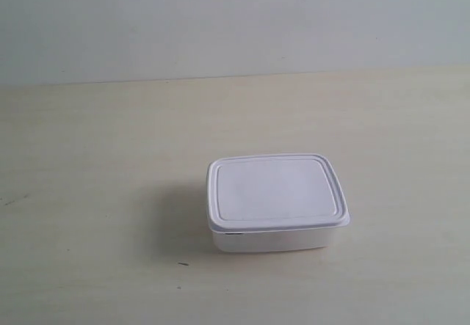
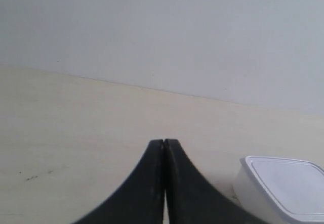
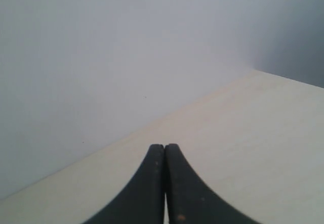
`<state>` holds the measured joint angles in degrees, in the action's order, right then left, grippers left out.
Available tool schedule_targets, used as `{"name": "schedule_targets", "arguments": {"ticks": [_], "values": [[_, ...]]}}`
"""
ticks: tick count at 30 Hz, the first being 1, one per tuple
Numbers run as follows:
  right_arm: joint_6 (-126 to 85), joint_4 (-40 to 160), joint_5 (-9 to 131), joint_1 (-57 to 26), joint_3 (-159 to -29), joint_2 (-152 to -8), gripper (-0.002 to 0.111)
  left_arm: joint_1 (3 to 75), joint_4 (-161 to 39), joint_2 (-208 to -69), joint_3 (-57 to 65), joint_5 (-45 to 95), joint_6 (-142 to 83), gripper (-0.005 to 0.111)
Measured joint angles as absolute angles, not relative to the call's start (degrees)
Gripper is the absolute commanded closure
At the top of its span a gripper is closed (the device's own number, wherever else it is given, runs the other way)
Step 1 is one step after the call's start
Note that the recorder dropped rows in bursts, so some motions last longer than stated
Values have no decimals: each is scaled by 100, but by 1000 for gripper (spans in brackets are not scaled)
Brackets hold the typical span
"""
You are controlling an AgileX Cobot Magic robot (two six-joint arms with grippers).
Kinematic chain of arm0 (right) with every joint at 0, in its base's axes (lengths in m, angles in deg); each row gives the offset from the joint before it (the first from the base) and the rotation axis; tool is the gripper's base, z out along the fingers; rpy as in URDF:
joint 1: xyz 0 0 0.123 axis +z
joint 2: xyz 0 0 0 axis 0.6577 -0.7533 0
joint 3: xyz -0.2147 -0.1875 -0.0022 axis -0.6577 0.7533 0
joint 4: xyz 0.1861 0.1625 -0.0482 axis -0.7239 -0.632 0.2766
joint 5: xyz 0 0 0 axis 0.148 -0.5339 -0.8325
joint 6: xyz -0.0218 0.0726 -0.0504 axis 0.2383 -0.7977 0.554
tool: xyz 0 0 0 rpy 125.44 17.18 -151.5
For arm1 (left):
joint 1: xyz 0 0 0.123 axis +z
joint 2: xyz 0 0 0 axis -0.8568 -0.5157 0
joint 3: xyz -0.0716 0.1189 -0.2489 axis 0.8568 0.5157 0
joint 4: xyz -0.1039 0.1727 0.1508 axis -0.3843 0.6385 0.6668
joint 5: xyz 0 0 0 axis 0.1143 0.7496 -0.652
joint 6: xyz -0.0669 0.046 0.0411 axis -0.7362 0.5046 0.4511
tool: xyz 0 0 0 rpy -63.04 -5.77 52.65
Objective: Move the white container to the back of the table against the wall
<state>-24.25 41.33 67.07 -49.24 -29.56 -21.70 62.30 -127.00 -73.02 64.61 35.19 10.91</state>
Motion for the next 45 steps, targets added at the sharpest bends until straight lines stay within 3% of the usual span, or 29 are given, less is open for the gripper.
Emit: {"name": "schedule_targets", "arguments": {"ticks": [5, 13, 26, 32, 37, 42, 45], "values": [[-2427, 4133, 6099, -4924, -3130, -2170, 108, 6230, -12833, -7302, 6446, 3600, 1091, 107], [-1716, 2989, 4590, -4863, -4488, -2527, 108, 6230, -13155, -8080, 5564, 4252, 1102, 107], [415, 790, 1409, -4853, -6919, -4422, 108, 6086, -13167, -11494, 3084, 6502, 1518, 107], [738, 717, 509, -4853, -7426, -5252, 108, 4864, -13095, -12097, 2980, 6193, 1544, 107], [797, 934, 342, -4527, -7431, -5746, 108, 3033, -12995, -12443, 2958, 4712, 1544, 107], [399, 1672, 651, -3373, -7431, -6287, 108, 1604, -12984, -13318, 2945, 3344, 1544, 107], [-299, 2477, 1199, -2608, -7293, -6705, 108, 1172, -13006, -13929, 2945, 2916, 1528, 107]]}}
